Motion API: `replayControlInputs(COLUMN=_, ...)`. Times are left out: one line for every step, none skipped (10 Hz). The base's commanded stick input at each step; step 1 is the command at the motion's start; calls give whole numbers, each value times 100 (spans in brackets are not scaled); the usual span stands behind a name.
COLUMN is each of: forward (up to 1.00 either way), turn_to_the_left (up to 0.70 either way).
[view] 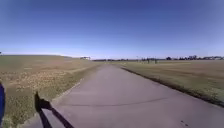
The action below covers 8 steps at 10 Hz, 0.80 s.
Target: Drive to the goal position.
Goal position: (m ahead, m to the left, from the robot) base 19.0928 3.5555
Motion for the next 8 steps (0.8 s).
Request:
replayControlInputs(forward=70, turn_to_the_left=0)
replayControlInputs(forward=70, turn_to_the_left=0)
replayControlInputs(forward=70, turn_to_the_left=0)
replayControlInputs(forward=70, turn_to_the_left=0)
replayControlInputs(forward=70, turn_to_the_left=0)
replayControlInputs(forward=70, turn_to_the_left=0)
replayControlInputs(forward=70, turn_to_the_left=0)
replayControlInputs(forward=70, turn_to_the_left=0)
